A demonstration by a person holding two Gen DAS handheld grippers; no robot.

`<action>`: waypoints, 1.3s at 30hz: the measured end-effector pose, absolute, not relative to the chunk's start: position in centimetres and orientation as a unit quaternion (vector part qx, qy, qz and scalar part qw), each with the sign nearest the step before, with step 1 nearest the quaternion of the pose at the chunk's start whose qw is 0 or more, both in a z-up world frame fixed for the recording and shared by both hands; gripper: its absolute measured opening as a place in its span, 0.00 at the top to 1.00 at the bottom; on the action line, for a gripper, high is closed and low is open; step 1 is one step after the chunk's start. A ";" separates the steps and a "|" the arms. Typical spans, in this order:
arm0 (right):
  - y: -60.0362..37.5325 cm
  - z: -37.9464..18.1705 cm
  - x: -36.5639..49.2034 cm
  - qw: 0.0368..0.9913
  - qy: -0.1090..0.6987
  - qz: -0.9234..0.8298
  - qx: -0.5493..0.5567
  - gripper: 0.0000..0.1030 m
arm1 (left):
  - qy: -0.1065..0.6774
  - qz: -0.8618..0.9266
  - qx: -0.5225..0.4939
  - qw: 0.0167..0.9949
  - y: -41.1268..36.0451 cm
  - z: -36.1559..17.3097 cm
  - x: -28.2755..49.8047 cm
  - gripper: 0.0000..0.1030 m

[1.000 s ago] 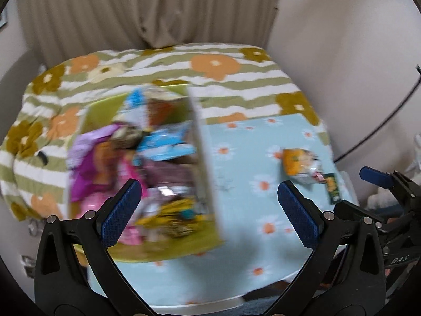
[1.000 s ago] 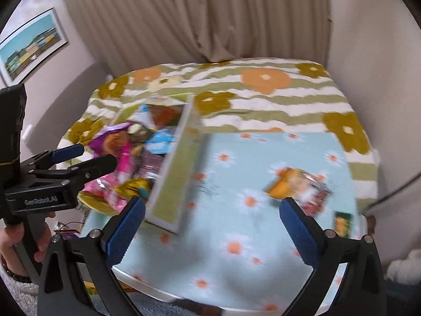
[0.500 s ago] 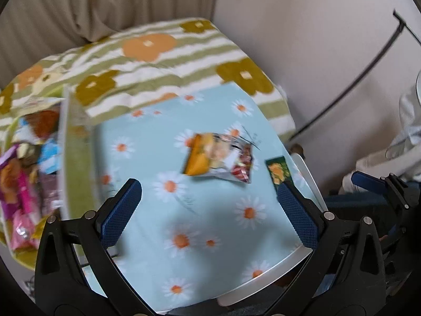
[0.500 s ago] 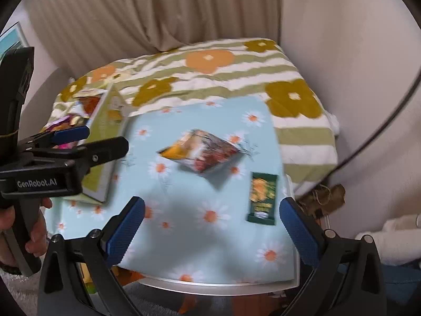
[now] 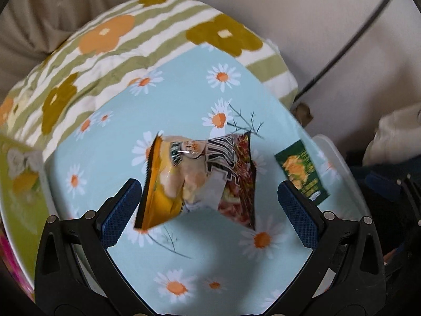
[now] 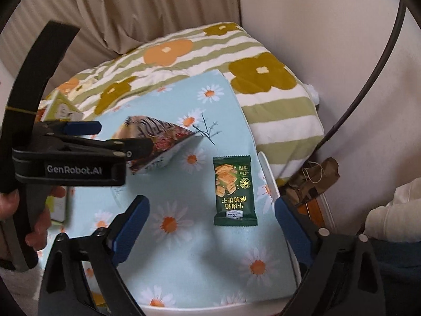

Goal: Organize snacks
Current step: 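Grasp striped chip bag with left tool while right tool grasps green cracker pack, then lift chip bag with left tool while right tool lifts green cracker pack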

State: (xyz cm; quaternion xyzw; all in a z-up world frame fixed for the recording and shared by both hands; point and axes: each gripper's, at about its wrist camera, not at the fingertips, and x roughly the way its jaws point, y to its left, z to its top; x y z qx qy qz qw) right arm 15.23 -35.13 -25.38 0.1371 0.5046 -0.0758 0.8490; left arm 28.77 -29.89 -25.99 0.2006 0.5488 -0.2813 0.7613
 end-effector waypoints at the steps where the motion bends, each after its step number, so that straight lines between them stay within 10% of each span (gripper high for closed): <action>1: -35.0 -25.8 15.5 0.848 0.506 -0.079 0.138 0.12 | 0.546 -0.284 0.222 0.756 -30.4 -26.7 28.7 0.01; 31: -35.6 -32.1 18.5 0.824 0.535 -0.137 0.125 0.36 | 0.548 -0.298 0.300 0.721 -29.2 -31.7 31.3 0.27; 39: -35.6 -32.3 18.7 0.830 0.533 -0.129 0.099 0.61 | 0.557 -0.286 0.277 0.729 -27.9 -31.8 31.0 0.28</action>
